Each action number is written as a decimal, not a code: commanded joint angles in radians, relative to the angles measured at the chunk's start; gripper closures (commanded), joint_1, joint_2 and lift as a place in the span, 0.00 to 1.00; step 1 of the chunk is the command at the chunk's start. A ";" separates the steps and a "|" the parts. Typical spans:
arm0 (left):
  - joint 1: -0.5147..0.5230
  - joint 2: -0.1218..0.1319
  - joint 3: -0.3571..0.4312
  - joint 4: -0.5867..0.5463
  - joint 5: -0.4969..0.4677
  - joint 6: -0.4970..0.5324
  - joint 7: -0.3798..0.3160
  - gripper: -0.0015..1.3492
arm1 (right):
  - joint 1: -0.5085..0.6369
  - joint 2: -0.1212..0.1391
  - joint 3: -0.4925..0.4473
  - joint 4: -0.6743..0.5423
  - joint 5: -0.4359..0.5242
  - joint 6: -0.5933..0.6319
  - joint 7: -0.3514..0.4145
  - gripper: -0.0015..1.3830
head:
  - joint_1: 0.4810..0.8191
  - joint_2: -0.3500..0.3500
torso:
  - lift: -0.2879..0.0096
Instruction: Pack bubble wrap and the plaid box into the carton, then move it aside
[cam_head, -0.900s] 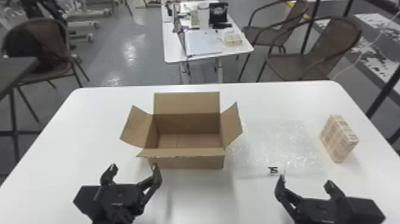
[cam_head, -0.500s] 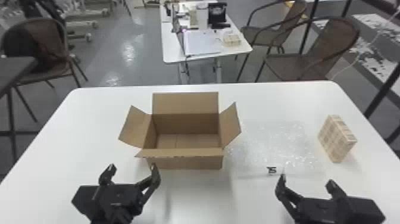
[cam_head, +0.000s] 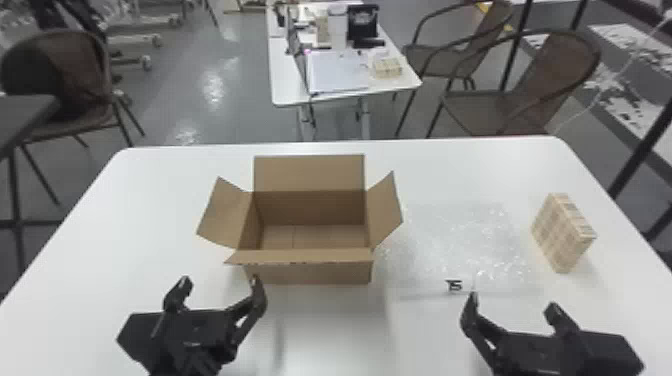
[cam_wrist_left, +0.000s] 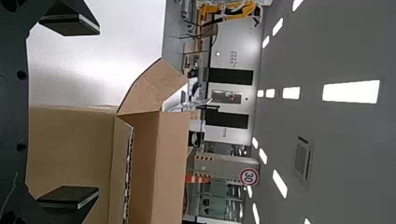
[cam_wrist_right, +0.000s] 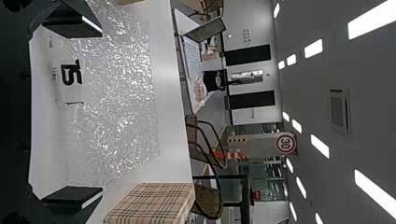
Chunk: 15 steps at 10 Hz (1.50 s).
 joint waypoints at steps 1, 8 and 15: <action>0.003 0.000 0.006 -0.005 0.005 0.014 0.000 0.07 | 0.002 -0.001 0.000 0.001 -0.004 0.000 0.000 0.08 | 0.63 0.60 | 0.51; -0.063 -0.055 0.204 -0.067 0.085 0.164 -0.115 0.15 | 0.005 -0.005 0.000 0.004 -0.016 0.000 0.000 0.08 | 0.63 0.72 | 0.51; -0.244 -0.064 0.233 -0.063 0.169 0.465 -0.235 0.17 | -0.013 -0.005 0.006 0.016 -0.022 0.005 0.002 0.08 | 0.63 0.69 | 0.51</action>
